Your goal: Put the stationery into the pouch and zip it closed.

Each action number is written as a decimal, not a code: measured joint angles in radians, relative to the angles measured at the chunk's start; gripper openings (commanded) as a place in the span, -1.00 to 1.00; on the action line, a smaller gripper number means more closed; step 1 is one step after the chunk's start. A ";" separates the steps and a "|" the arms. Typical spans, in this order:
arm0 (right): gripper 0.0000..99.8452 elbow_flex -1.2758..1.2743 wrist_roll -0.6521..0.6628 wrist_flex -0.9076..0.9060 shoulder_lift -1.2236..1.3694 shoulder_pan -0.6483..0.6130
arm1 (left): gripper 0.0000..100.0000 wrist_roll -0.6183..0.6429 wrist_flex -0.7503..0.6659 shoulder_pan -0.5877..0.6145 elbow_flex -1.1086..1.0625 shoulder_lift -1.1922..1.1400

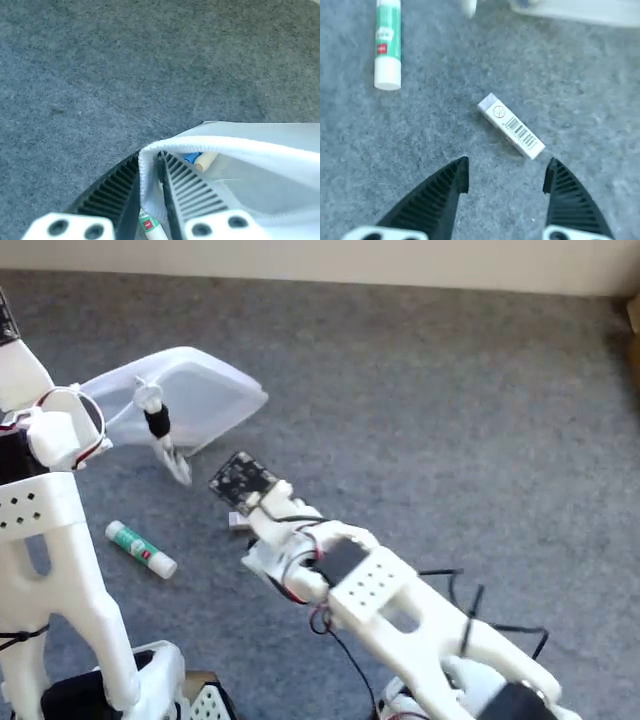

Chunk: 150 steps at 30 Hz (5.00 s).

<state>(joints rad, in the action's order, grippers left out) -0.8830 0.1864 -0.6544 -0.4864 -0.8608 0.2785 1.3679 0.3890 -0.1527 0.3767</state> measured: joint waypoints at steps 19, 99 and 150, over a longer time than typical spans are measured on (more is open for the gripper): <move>-0.54 0.330 0.161 0.044 0.489 -0.003 | -0.99 0.003 0.000 0.000 0.000 0.000; -0.99 -0.226 0.034 0.325 -0.545 -0.069 | -0.99 -0.078 -0.005 -0.216 0.000 0.003; -0.99 -0.219 -0.003 1.613 -0.006 -0.038 | -0.99 -0.112 -0.018 -0.218 -0.184 0.190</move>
<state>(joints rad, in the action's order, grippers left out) -1.1024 0.1834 0.9582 -0.4925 -0.8991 0.1665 1.3495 0.1711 -0.3368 0.5669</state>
